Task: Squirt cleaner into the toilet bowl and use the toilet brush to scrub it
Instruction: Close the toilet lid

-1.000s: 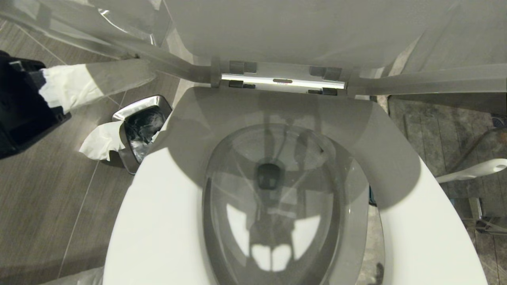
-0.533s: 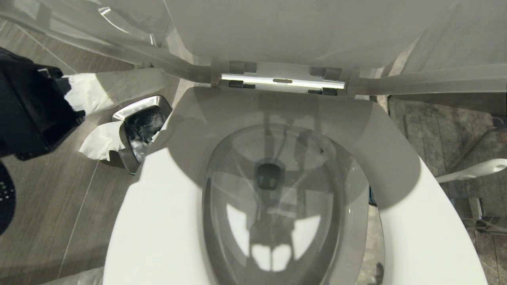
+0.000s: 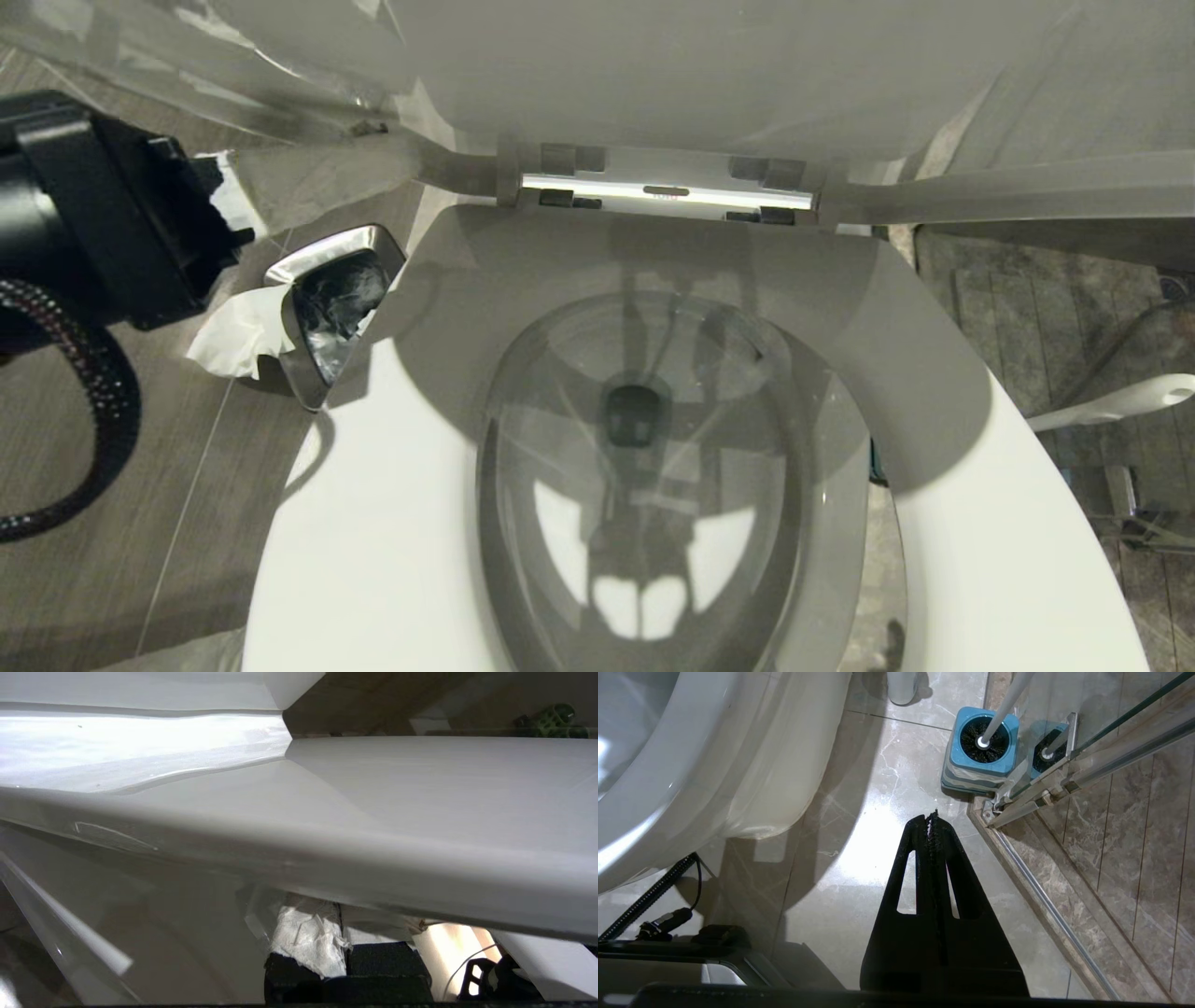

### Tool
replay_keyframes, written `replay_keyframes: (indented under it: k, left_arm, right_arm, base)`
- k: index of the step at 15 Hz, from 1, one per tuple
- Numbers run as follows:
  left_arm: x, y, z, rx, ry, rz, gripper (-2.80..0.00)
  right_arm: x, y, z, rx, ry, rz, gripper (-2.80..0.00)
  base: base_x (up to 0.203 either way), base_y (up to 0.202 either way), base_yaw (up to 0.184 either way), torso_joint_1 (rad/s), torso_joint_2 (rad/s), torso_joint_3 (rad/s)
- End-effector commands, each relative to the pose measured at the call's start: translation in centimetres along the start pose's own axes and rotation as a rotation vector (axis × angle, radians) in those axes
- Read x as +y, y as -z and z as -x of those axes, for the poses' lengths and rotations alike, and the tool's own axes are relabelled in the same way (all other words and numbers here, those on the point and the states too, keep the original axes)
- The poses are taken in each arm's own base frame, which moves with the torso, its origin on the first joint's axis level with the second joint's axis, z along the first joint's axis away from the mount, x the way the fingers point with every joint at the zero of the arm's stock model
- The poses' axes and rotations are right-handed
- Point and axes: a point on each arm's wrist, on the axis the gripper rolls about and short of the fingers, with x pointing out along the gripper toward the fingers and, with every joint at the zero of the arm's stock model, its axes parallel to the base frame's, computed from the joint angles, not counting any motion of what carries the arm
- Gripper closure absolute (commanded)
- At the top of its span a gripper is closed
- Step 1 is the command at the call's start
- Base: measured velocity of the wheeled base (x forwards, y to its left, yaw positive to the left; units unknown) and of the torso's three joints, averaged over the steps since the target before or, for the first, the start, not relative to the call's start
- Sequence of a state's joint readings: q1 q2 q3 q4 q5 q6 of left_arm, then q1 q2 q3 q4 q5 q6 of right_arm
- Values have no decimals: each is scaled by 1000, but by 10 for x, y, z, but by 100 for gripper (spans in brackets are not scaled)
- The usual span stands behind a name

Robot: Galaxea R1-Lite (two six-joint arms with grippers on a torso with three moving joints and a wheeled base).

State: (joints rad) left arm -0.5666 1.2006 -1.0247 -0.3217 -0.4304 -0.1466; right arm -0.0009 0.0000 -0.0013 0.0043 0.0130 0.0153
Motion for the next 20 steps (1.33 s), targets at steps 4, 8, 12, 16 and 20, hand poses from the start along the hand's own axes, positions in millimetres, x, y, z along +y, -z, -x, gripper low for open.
replay_keyframes:
  k: [4, 8, 12, 16, 20]
  left_arm:
    - [5, 3, -10, 5, 1, -2, 0]
    - [6, 4, -10, 7, -1, -2, 0]
    - [6, 4, -11, 4, -2, -8, 0]
    - [8, 0, -16, -56, -15, -43, 0]
    - [7, 0, -14, -60, -12, -43, 0]
  right_arm:
    - [0, 0, 0, 2, 0, 0, 0]
    - [0, 0, 0, 1, -1, 0, 0]
    - [0, 0, 0, 1, 0, 0, 0]
    - [0, 0, 0, 2, -2, 0, 0]
    - [0, 0, 0, 1, 0, 0, 0]
  base:
    - [0, 0, 0, 0, 0, 0]
    - [0, 0, 0, 0, 0, 0]
    - [0, 0, 0, 0, 0, 0]
    - [0, 0, 0, 0, 0, 0]
    - [0, 0, 0, 0, 0, 0]
